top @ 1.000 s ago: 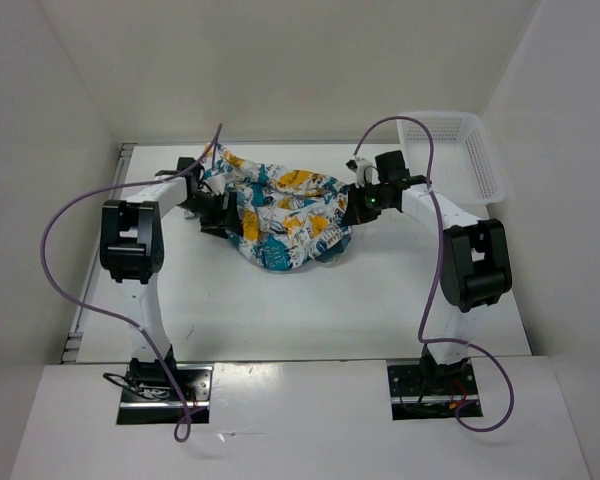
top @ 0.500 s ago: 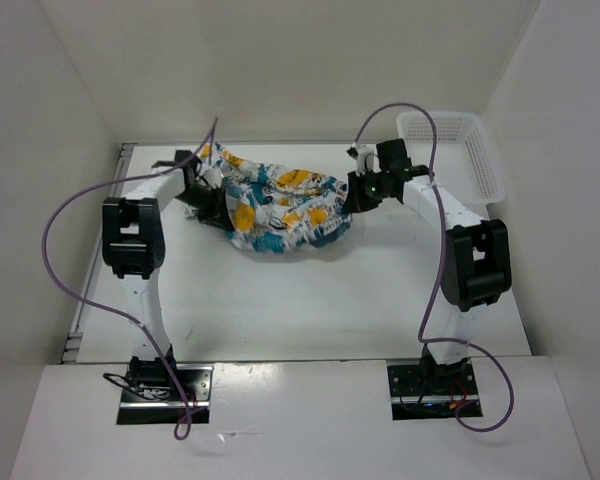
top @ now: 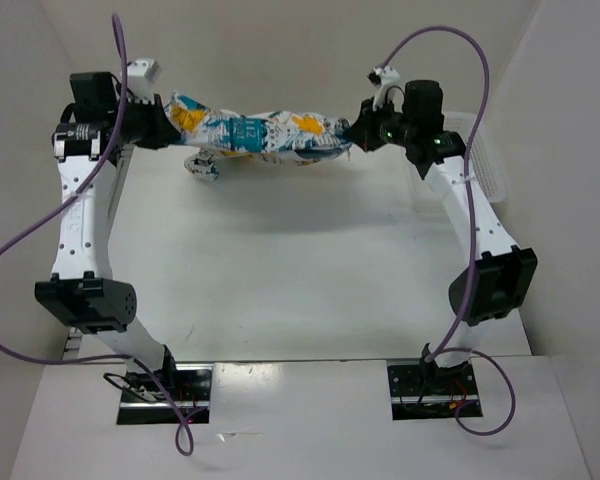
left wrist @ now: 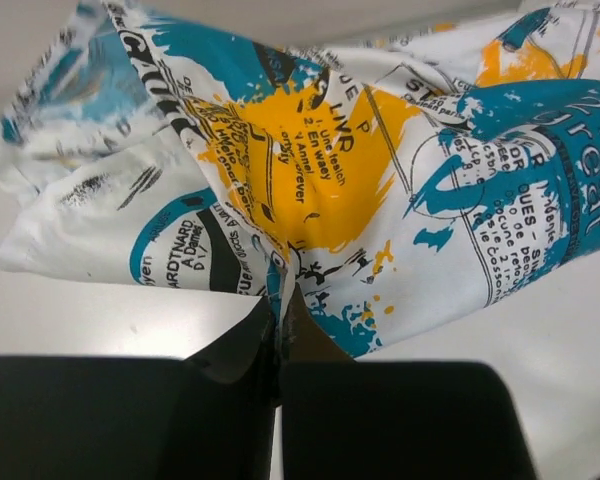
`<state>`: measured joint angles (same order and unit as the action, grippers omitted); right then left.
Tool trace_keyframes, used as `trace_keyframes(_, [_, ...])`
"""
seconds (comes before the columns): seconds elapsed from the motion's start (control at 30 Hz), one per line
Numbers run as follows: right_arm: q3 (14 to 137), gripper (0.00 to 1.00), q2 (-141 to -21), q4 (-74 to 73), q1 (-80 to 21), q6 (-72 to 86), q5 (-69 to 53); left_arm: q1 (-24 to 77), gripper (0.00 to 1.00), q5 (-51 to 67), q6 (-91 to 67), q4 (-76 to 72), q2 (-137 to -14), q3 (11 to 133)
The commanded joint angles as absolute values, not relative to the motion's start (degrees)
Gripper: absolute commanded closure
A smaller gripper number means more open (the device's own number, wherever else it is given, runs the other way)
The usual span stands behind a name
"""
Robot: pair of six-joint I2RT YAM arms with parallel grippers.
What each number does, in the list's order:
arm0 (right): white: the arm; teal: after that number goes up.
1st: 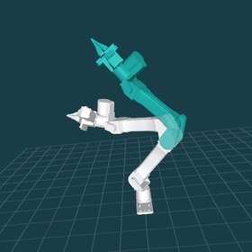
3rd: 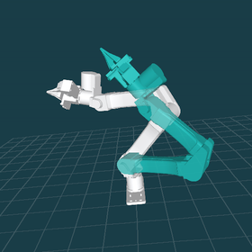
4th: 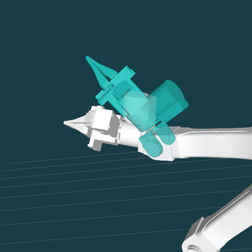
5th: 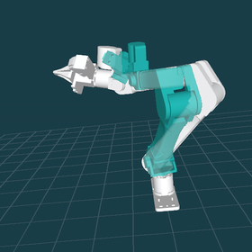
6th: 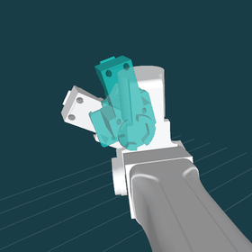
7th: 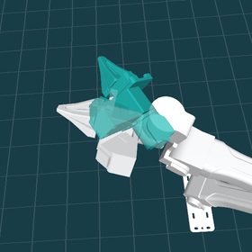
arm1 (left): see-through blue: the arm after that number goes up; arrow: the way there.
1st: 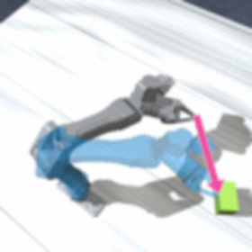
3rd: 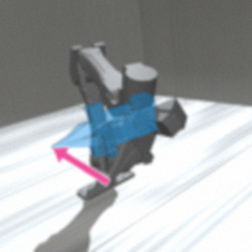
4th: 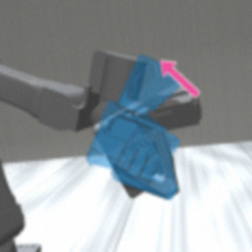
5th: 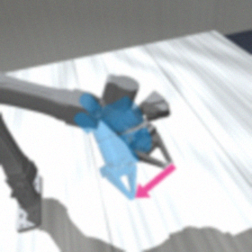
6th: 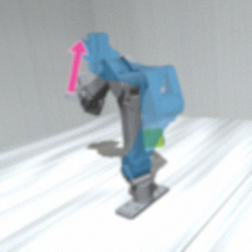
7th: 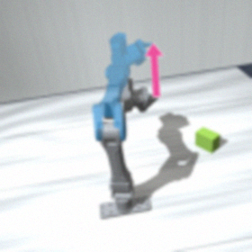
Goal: Fold and stack the shorts
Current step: Flatten the shorts out
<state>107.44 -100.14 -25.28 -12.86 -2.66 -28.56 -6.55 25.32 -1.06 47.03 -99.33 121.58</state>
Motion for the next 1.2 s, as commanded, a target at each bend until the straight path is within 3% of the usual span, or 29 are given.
trace_keyframes(0.0, [94.6,1.0,-93.3,-28.2,-12.5,-4.7,-30.9,-7.0,1.0,21.7,0.0,53.3,-98.0,109.4])
trace_keyframes(0.13, [78.7,1.0,-86.0,-30.4,-12.5,-8.5,-35.3,-6.4,1.0,20.6,0.0,57.2,-90.6,93.1])
trace_keyframes(0.33, [59.1,1.0,-76.8,-35.1,-13.0,-19.1,-31.3,-5.9,0.95,15.8,0.0,59.3,-87.0,68.4])
trace_keyframes(0.4, [57.5,1.0,-76.1,-35.1,-13.5,-19.5,-29.9,-7.2,0.9,16.3,0.0,63.9,-88.2,71.0])
trace_keyframes(0.47, [57.5,1.0,-75.5,-35.9,-13.5,-21.2,-29.9,-7.2,0.79,16.3,0.0,67.1,-88.9,70.8])
trace_keyframes(0.5, [57.5,1.0,-75.5,-36.5,-14.1,-22.1,-29.9,-6.2,0.55,14.9,0.0,67.9,-88.9,70.8])
trace_keyframes(0.67, [57.0,0.97,-74.4,-40.7,-14.1,-28.3,-25.8,-5.6,0.31,10.6,0.0,74.4,-88.2,70.1])
trace_keyframes(1.0, [56.8,0.94,-75.4,-45.6,-16.8,-36.9,-18.3,-2.5,0.25,9.2,0.0,67.6,-93.6,71.4])
trace_keyframes(1.17, [54.2,0.87,-75.9,-45.6,-17.9,-41.7,-13.2,0.9,0.22,5.5,0.0,59.3,-95.0,70.1])
